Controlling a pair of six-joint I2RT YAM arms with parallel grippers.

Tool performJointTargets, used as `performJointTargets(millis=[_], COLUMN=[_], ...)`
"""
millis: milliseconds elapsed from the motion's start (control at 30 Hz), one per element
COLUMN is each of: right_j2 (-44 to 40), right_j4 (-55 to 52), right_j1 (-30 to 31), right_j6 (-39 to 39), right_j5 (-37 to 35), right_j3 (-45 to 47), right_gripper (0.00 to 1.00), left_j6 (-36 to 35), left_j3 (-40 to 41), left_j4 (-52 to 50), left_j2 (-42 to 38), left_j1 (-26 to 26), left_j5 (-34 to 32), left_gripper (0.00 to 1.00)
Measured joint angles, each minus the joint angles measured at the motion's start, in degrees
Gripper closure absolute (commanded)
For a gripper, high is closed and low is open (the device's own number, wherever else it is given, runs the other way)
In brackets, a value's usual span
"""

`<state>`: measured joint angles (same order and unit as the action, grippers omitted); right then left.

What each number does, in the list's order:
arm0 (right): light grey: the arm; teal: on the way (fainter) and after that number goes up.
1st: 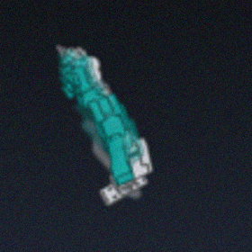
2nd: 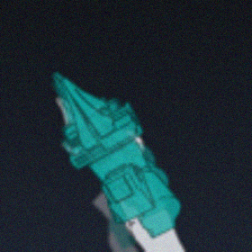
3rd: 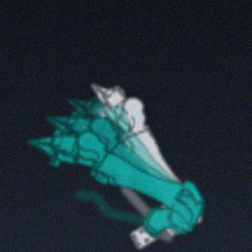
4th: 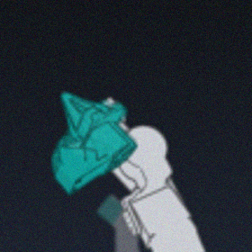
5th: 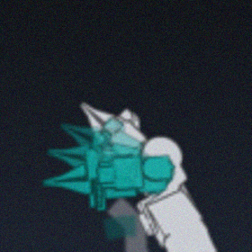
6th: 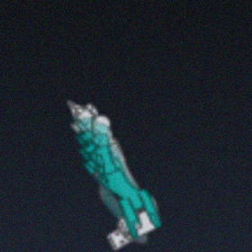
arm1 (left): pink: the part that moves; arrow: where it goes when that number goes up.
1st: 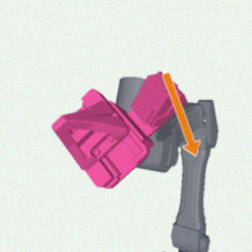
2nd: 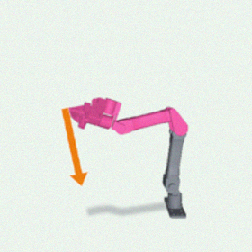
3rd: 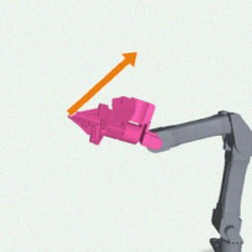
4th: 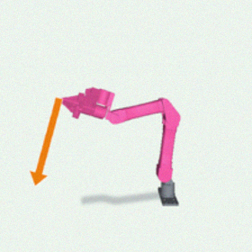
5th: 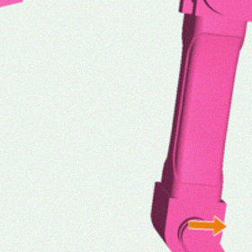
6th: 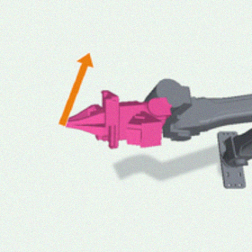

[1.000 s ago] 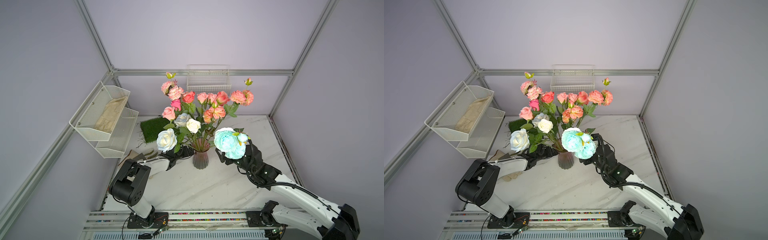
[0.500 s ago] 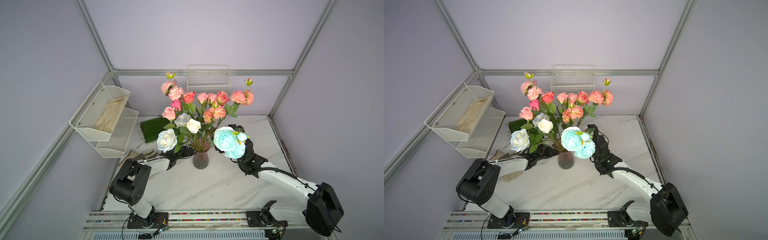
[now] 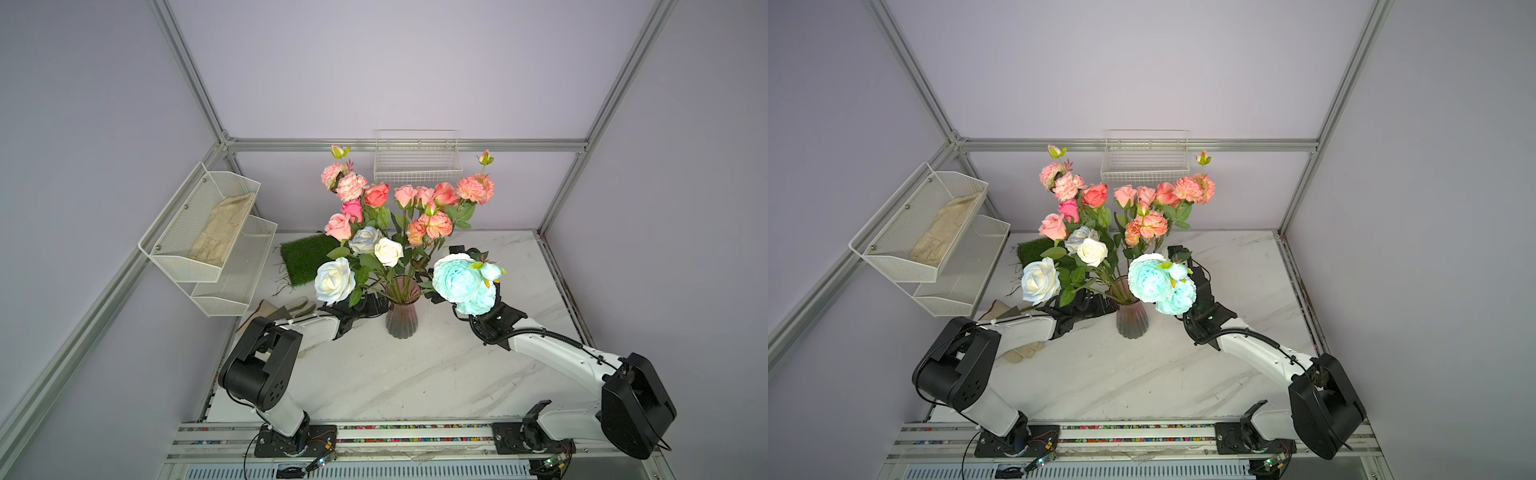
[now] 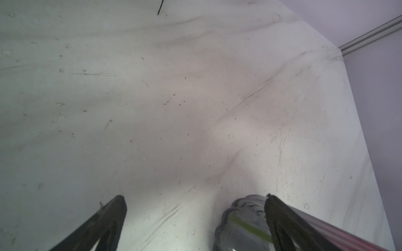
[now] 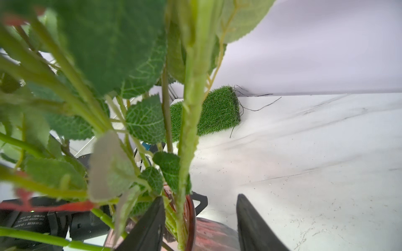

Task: Pick out pink flowers from the vase
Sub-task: Pick up the flower from the vase.

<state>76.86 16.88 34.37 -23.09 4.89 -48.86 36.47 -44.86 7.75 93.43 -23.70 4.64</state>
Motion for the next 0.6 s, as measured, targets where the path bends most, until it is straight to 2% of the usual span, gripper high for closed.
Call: performJointTargets(millis=[200,433,600], right_j2=[0.8,4.3,4.7], right_j4=[0.0,0.2,0.0], right_j1=[0.0,0.0,0.0], right_j6=[-0.1,0.7,0.5], right_j5=[0.1,2.1,3.6], right_j3=[-1.4,-4.1,-5.1], right_gripper=[0.7,0.88,0.93], left_j6=[-2.7,-6.3,-8.1], left_j3=[0.0,0.0,0.6], left_j4=[-4.1,-10.1,-11.9], left_j2=[-2.1,-11.9,-18.3], left_j1=[0.0,0.0,0.0], left_j5=[-0.4,-2.3,-0.3], left_gripper=[0.0,0.0,0.0])
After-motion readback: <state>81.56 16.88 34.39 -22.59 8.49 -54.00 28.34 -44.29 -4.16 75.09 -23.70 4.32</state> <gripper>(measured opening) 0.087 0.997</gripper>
